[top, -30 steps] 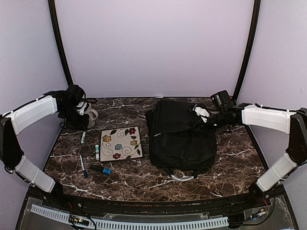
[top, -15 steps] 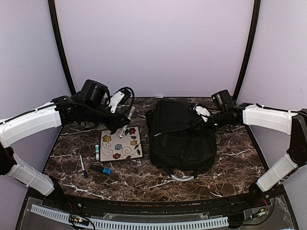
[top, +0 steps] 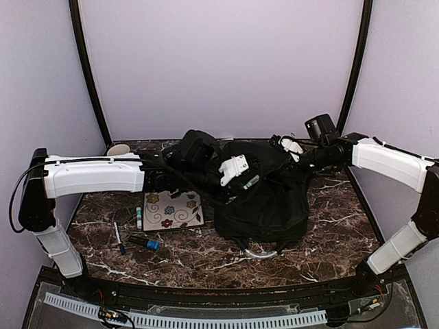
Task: Pack the student bag
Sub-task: Place the pen in the second largest pocket of the bag.
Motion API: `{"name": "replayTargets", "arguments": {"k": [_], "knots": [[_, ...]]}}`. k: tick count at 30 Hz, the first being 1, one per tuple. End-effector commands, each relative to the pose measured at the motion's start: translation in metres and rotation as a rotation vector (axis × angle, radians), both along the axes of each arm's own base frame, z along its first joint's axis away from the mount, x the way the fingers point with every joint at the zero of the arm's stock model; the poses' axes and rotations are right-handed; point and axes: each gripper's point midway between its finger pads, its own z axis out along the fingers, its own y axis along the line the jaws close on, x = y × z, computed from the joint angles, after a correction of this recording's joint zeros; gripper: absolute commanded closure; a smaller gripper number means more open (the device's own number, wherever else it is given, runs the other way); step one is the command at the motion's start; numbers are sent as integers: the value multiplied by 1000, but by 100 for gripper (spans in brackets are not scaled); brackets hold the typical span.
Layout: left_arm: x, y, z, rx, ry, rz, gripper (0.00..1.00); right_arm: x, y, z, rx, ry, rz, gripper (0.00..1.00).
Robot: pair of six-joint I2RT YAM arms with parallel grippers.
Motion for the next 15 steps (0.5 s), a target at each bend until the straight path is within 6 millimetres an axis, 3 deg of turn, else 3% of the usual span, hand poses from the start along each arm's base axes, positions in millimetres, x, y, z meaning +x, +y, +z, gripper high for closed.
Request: {"name": "replayTargets", "arguments": {"k": [1, 10, 15], "knots": [[-5, -33, 7, 65, -191, -121, 99, 11, 7, 47, 39, -91, 37, 100], [20, -79, -7, 157, -397, -206, 98, 6, 8, 48, 39, -66, 53, 100], [40, -94, -16, 219, -511, -211, 98, 4, 8, 48, 40, -69, 56, 100]]}}
